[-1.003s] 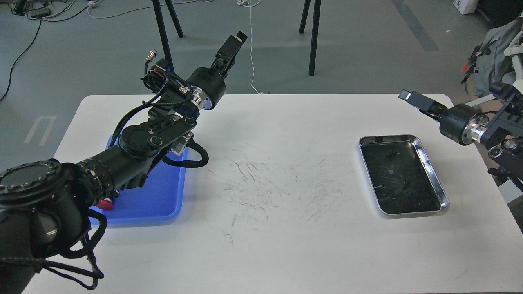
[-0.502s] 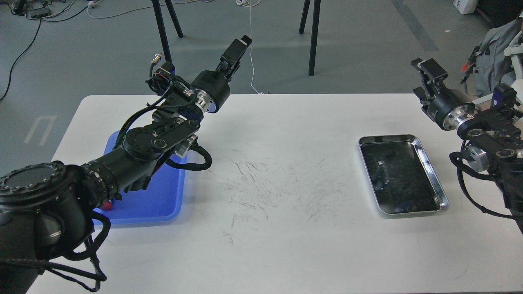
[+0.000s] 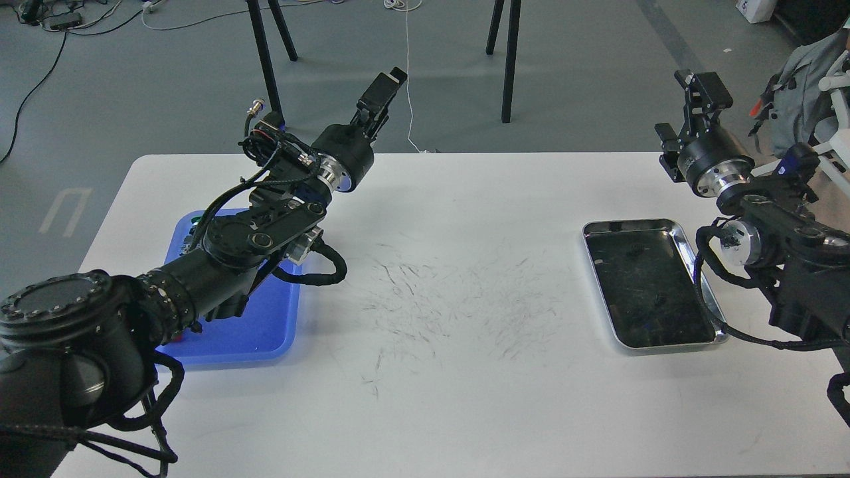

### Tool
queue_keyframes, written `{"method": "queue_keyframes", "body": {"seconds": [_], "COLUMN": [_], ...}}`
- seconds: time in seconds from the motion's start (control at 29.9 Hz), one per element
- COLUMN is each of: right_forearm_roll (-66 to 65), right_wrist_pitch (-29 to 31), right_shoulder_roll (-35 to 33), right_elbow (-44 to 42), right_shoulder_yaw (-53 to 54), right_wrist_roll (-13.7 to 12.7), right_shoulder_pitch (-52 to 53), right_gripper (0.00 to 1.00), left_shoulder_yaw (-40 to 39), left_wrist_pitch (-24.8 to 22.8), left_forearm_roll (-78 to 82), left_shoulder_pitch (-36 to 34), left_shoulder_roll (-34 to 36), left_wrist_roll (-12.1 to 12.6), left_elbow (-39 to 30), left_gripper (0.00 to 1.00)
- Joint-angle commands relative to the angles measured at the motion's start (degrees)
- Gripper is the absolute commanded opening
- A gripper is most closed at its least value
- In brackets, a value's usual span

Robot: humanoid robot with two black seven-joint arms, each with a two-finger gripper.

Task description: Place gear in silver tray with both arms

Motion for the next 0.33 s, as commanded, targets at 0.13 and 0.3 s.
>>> {"method": "queue_keyframes", "body": {"seconds": [0.13, 0.3], "right_forearm_roll": [0.18, 0.18], "right_wrist_pitch": [0.27, 0.27], "right_shoulder_roll": [-0.08, -0.08], "right_elbow": [-0.41, -0.33], "right_shoulder_yaw": [-0.02, -0.11], "right_wrist_roll": [0.00, 0.00], "right_shoulder_pitch": [-1.86, -2.22], "right_gripper": [0.98, 0.98], "left_shoulder_yaw": [-1.26, -1.34], "left_wrist_pitch": [-0.12, -0.12], "left_forearm_roll": [-0.14, -0.14], "left_shoulder_pitch": [-0.06, -0.06], "left_shoulder_roll": [-0.10, -0.10], "left_wrist_roll": [0.00, 0.00], "left_elbow": [0.32, 0.32], "left_gripper": [0.99, 0.99]}}
